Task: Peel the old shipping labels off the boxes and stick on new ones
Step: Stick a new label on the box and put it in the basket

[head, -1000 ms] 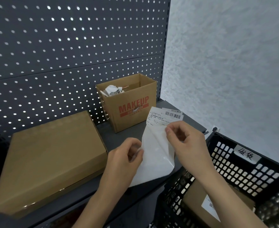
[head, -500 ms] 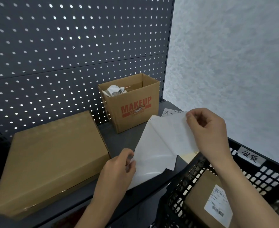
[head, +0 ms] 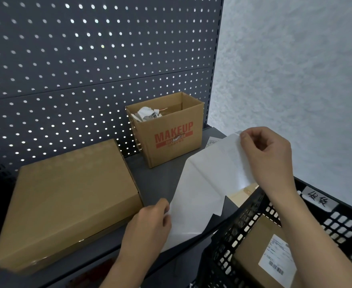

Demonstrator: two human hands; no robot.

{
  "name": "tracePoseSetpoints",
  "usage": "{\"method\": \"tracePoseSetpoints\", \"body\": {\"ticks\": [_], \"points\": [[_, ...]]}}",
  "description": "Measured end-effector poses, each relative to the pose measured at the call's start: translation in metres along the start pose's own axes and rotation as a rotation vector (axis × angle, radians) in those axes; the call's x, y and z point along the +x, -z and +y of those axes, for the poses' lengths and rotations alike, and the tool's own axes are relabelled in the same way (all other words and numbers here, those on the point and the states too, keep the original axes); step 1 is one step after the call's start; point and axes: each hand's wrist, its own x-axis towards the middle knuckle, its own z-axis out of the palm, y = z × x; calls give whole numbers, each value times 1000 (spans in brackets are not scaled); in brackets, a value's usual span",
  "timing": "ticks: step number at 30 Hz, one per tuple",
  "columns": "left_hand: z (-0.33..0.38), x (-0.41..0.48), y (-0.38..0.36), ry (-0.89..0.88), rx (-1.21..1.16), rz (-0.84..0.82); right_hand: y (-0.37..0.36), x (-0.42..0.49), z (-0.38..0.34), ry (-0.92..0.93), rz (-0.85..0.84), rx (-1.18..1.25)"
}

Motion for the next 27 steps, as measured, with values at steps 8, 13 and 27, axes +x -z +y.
{"method": "tracePoseSetpoints", "body": {"ticks": [8,13,27], "points": [[-2,1,-3,12,3,23,12,19,-8,24,87,-45],[0,2,-2,19,15,22,17,27,-9,29,160,-47],[5,7,-3,33,75,-3,20,30,-24,44,334,81]]}}
